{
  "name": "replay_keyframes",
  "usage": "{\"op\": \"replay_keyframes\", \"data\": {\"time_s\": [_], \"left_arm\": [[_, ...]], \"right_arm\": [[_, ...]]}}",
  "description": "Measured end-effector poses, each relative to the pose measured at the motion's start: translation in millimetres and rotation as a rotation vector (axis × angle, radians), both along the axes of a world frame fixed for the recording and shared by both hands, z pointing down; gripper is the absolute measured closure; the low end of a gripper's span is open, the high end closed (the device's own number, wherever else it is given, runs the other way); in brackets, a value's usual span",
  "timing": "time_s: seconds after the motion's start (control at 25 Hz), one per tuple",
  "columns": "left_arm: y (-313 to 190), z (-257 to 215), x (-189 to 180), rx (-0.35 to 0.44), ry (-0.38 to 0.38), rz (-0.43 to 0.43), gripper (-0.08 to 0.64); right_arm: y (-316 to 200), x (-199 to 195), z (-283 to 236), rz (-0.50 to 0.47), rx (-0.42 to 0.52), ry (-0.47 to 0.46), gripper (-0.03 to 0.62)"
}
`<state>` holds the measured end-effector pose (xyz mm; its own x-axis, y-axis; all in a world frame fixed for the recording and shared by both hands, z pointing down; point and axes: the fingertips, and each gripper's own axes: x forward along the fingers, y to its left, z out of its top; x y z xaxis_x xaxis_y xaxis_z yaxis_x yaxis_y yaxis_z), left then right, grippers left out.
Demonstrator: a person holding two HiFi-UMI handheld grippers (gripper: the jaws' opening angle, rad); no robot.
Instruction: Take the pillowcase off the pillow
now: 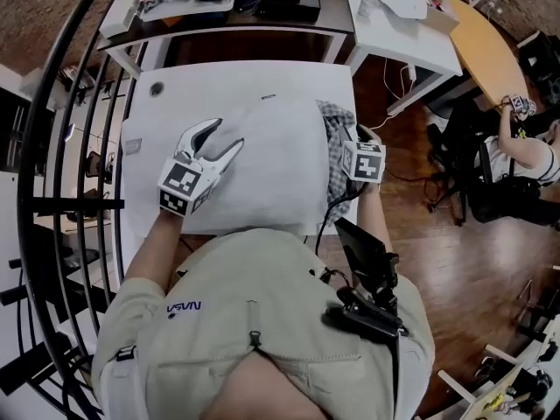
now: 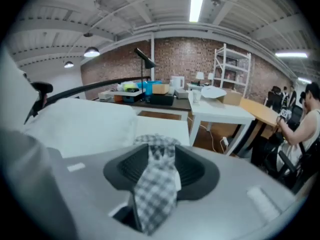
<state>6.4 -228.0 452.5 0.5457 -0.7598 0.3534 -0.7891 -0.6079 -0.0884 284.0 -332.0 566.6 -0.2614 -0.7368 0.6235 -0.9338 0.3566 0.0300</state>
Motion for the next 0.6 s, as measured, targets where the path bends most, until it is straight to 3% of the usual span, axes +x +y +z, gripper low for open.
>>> {"op": "replay_keyframes", "data": {"time_s": [0.08, 0.2, 0.32, 0.4, 0.52, 0.6], "left_arm": [[34.8, -2.7, -21.1, -0.006, -0.034, -0.026, 0.285], [95.4, 24.3, -43.0, -0.101, -0.103, -0.027, 0.249], [137.8, 75.2, -38.5, -0.224, -0.210, 0.048, 0.195], [147.4, 113.1, -34.6, -0.258, -0.274, 0.080, 0.195], [140.1, 126.9, -38.1, -0.218, -0.273, 0.084, 0.387], [132.7, 118.3, -40.7, -0.184, -0.251, 0.081, 0.437]], "right_arm": [[49.9, 1.1, -8.2, -0.004, -0.012, -0.035, 0.420], [134.4, 7.2, 19.6, 0.006, -0.143, -0.046, 0.397], [195.7, 4.1, 73.8, 0.005, -0.307, 0.009, 0.380], [211.9, 5.5, 106.1, 0.027, -0.355, 0.064, 0.400], [213.4, 13.1, 122.2, 0.019, -0.336, 0.202, 0.512], [208.6, 31.5, 117.0, 0.047, -0.305, 0.308, 0.563]]}}
